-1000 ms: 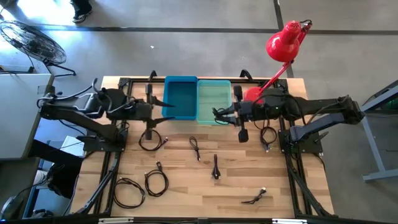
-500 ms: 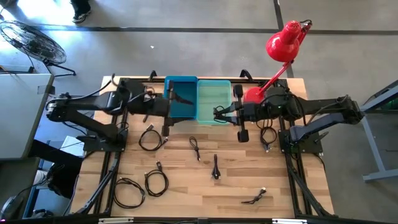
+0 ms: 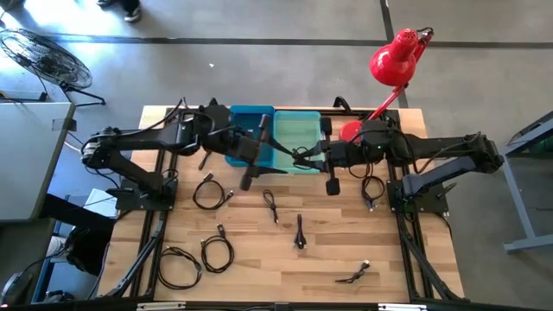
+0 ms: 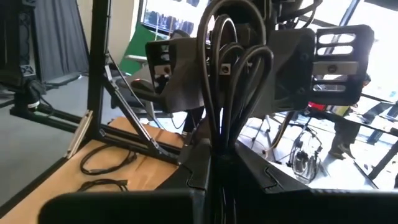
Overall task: Pick & Place USB Port
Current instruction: Put the black USB cable into the blue bin
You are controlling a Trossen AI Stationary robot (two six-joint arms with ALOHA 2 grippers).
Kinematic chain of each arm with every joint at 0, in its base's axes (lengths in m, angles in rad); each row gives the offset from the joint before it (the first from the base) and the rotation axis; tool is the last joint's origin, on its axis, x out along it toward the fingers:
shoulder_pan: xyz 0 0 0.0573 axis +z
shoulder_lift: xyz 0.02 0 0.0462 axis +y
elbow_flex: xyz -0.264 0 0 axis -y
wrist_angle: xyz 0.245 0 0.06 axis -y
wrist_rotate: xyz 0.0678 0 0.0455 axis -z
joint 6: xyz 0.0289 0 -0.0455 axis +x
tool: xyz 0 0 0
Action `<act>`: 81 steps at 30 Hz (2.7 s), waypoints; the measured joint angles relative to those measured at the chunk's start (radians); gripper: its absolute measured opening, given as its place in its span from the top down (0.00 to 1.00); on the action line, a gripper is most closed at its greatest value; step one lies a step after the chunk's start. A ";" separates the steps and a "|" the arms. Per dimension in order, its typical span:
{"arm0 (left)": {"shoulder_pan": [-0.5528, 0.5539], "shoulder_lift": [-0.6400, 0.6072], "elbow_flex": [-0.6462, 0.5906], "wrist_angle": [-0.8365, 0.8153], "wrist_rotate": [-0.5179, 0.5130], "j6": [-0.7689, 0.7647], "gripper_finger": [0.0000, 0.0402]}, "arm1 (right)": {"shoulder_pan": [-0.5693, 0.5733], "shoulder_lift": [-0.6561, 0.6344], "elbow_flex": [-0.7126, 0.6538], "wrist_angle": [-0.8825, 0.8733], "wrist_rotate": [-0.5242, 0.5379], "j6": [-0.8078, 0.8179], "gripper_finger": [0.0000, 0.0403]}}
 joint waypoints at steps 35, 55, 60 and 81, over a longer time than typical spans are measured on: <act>0.026 0.039 0.000 0.124 0.049 0.141 0.93 | 0.000 0.000 0.000 -0.053 0.027 0.062 0.93; 0.026 -0.153 0.001 -0.338 -0.461 0.356 0.93 | 0.021 -0.073 0.000 -0.093 0.333 0.135 0.49; 0.095 -0.188 0.000 -0.601 -0.735 0.489 0.93 | 0.021 -0.100 0.000 -0.091 0.350 0.133 0.49; 0.687 0.179 -0.085 -0.684 -0.045 0.091 0.93 | 0.022 -0.100 0.000 -0.149 0.348 0.192 0.49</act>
